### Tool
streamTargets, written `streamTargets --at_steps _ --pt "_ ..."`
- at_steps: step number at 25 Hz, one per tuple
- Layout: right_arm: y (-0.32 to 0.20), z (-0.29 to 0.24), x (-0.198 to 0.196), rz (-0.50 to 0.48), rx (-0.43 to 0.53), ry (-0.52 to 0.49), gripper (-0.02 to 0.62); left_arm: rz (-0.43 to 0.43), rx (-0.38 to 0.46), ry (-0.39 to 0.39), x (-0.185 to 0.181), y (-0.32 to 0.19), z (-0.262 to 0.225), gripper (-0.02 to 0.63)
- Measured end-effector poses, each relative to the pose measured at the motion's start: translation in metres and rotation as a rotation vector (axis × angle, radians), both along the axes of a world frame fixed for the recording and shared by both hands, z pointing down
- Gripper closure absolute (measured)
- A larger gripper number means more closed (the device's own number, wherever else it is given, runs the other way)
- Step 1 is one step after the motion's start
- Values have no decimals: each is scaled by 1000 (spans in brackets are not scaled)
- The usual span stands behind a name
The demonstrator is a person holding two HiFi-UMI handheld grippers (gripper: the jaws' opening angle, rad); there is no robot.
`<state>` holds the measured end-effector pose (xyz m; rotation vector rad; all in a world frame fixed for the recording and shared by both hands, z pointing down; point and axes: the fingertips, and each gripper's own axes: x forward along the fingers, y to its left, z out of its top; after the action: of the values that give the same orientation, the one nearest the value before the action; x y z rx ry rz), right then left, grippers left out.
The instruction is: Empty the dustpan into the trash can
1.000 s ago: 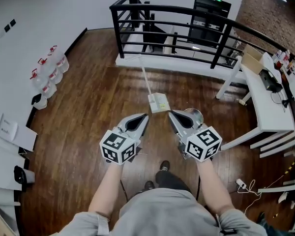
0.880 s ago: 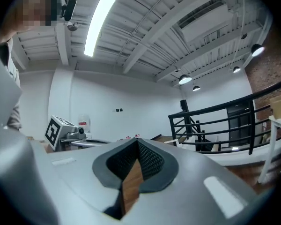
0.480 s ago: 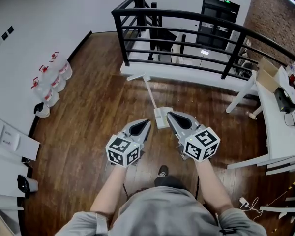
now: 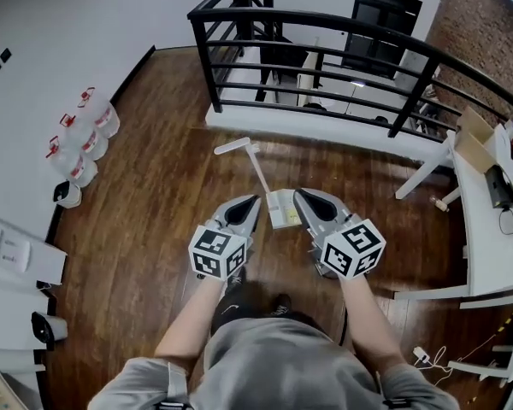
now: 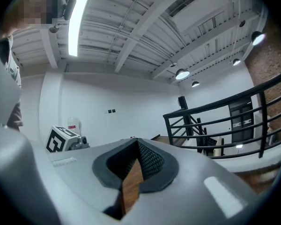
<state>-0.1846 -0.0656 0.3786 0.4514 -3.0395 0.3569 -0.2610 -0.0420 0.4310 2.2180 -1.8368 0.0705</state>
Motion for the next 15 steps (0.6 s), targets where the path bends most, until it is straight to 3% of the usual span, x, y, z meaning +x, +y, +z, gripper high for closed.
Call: streamTargets --at_steps 10,15 --pt "-81 21 -49 103 -9 75 595 8 -75 -21 -62 -99 59 600" --pt "-114 36 -75 130 -37 98 595 22 -68 -24 -85 -140 91 599"
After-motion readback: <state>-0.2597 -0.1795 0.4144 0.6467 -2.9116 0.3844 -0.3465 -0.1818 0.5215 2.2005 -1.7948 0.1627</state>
